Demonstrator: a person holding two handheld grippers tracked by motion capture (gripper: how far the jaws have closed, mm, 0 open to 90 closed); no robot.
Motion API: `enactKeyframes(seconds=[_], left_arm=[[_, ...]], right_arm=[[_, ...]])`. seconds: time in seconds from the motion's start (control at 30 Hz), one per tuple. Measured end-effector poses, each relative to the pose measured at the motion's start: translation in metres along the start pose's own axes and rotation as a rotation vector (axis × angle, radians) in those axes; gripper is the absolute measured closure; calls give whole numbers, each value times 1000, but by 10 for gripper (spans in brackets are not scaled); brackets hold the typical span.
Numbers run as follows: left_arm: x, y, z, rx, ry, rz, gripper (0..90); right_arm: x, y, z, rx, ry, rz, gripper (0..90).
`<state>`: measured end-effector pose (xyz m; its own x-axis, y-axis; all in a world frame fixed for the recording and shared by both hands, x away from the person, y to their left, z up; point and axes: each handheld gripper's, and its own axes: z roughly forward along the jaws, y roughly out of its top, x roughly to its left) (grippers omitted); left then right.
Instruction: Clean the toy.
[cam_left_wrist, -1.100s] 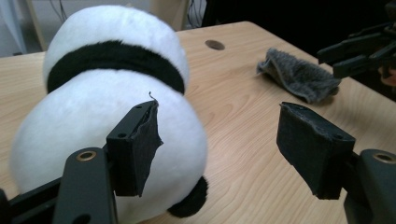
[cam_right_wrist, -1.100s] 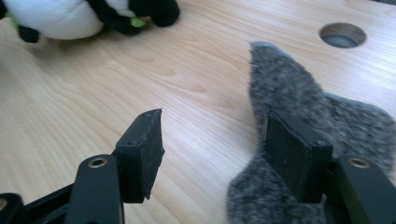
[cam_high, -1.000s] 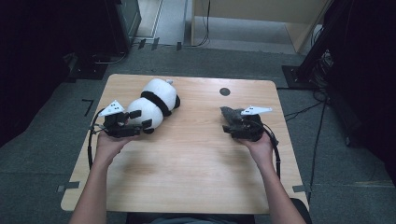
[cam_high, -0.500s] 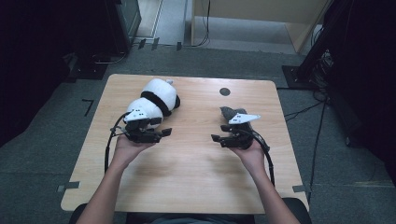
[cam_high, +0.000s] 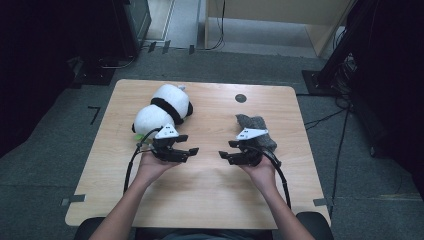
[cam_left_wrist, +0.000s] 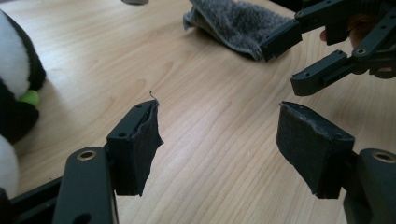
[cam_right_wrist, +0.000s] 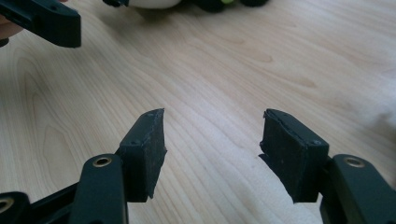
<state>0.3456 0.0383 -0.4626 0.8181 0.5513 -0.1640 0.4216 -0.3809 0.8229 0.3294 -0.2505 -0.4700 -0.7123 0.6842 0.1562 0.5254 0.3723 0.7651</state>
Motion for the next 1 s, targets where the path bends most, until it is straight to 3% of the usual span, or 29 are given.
enactKeyframes(seconds=[0.3,0.47,0.6,0.8,1.0], left_arm=[[-1,-14,28,91,21,-7,302],[2,-21,40,143,32,-6,302],[6,-26,45,152,47,-20,306],[10,-28,50,165,83,-6,309],[14,-30,48,162,87,-5,309]], right_arm=[[1,-12,14,35,-23,-7,411],[-1,-19,25,86,-45,-1,409],[-2,-24,30,88,-52,5,410],[1,-27,36,92,-62,-5,402],[3,-32,38,50,-80,-23,376]])
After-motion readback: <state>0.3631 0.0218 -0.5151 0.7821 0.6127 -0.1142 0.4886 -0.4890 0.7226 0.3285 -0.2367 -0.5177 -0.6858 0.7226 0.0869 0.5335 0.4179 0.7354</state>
